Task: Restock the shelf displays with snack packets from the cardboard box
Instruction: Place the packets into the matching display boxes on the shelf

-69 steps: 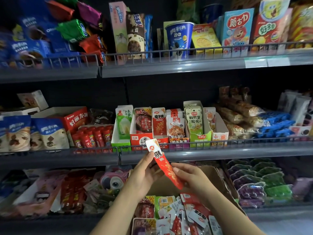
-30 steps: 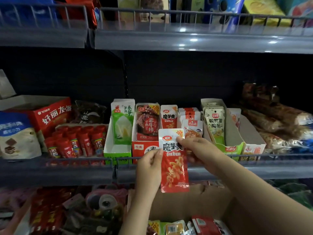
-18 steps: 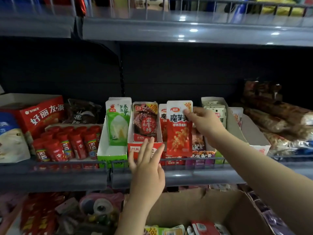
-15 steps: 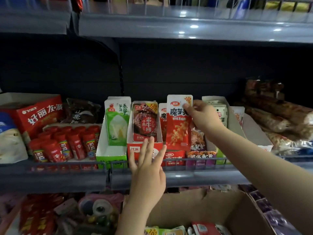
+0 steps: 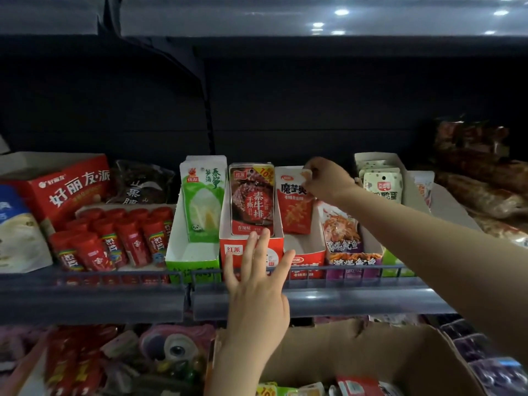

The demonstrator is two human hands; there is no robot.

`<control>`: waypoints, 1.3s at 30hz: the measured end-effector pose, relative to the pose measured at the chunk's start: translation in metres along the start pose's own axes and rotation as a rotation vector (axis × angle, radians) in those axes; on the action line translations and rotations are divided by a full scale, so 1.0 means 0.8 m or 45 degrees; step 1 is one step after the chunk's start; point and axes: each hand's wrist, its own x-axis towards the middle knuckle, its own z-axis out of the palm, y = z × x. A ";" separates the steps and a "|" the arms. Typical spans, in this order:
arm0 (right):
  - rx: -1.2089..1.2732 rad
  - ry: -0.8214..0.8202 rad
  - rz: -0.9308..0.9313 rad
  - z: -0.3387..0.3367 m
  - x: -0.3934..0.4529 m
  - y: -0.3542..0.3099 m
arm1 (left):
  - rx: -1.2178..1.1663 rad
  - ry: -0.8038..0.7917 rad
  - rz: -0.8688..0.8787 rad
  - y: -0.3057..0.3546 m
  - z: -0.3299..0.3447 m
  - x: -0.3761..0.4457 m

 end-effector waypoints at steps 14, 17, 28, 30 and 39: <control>-0.354 0.077 -0.146 0.005 0.038 -0.007 | 0.000 -0.003 0.011 -0.006 0.003 -0.001; -0.301 0.113 -0.121 0.007 0.047 -0.002 | -0.010 0.007 0.014 -0.005 0.001 -0.002; 0.218 0.266 -0.060 0.015 0.028 0.019 | 0.042 -0.014 0.010 -0.004 -0.001 -0.002; 0.316 0.318 -0.048 0.009 0.011 0.018 | 0.047 -0.046 0.023 -0.006 -0.001 -0.003; 0.716 0.132 0.032 -0.024 -0.140 0.017 | -0.037 -0.296 -0.012 0.013 -0.025 -0.044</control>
